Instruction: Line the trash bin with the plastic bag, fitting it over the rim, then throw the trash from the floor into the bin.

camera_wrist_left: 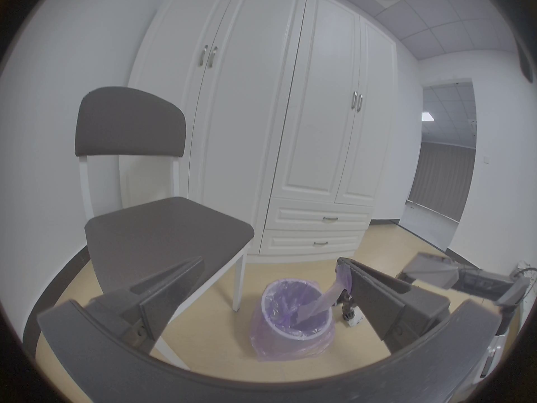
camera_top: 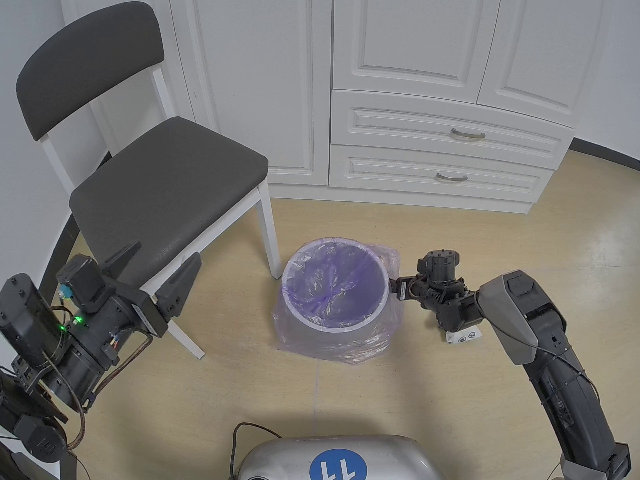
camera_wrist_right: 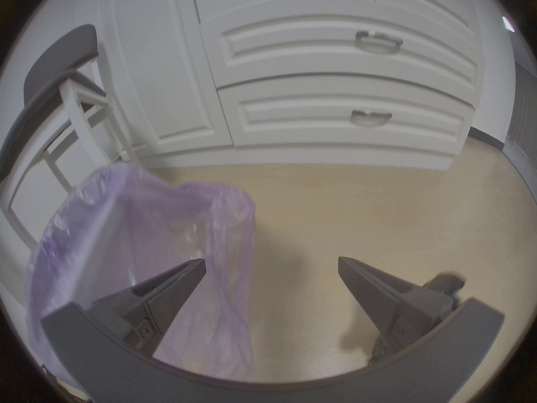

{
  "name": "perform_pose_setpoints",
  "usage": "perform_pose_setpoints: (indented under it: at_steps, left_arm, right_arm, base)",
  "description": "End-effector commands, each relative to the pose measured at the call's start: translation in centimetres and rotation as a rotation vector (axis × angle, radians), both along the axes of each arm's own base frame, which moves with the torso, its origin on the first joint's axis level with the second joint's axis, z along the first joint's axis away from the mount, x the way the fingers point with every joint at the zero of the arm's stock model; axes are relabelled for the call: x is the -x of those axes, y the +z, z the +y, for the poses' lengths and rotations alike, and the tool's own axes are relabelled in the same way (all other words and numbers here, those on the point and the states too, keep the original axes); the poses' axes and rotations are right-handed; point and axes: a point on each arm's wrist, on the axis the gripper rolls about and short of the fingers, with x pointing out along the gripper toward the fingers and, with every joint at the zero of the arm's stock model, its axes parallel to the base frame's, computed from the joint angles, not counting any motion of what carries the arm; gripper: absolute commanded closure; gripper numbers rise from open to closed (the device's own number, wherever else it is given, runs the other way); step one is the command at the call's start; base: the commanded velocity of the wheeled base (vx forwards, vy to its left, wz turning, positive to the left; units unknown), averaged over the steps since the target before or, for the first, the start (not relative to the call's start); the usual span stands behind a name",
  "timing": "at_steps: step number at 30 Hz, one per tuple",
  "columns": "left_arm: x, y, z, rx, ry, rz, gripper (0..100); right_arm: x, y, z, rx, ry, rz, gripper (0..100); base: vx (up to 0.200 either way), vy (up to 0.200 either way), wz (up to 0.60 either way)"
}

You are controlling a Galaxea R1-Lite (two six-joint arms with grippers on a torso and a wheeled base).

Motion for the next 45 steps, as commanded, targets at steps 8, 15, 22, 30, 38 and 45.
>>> perform_pose_setpoints:
  at_steps: [8,15,22,30,38,45]
  left_arm:
    - [2.7,2.4,1.2,0.056,-0.003,-0.122,0]
    - [3.0,2.5,0.7,0.057,-0.049,-0.125,0]
    - [2.9,2.3,0.6,0.053,-0.054,-0.113,0]
    - [2.3,1.8,0.3,0.04,-0.062,-0.087,0]
    - [2.5,2.1,0.3,0.041,-0.062,-0.103,0]
    - [2.4,1.8,0.0,0.03,-0.074,-0.089,0]
  right_arm:
    - [1.0,-4.0,0.7,0.034,-0.004,0.115,0]
    - [1.0,-3.5,0.8,0.01,-0.015,0.131,0]
    - [0.3,-0.7,-0.1,-0.011,-0.027,0.08,0]
    - [4.2,9.4,-2.8,0.016,-0.05,0.154,0]
    - [9.8,19.4,-5.6,0.095,-0.047,0.197,0]
    - [11.6,21.0,-7.7,0.182,-0.061,0.184,0]
  base:
    - [0.0,0.0,0.0]
    - [0.0,0.0,0.0]
    - [0.0,0.0,0.0]
    - [0.0,0.0,0.0]
    - [0.0,0.0,0.0]
    - [0.0,0.0,0.0]
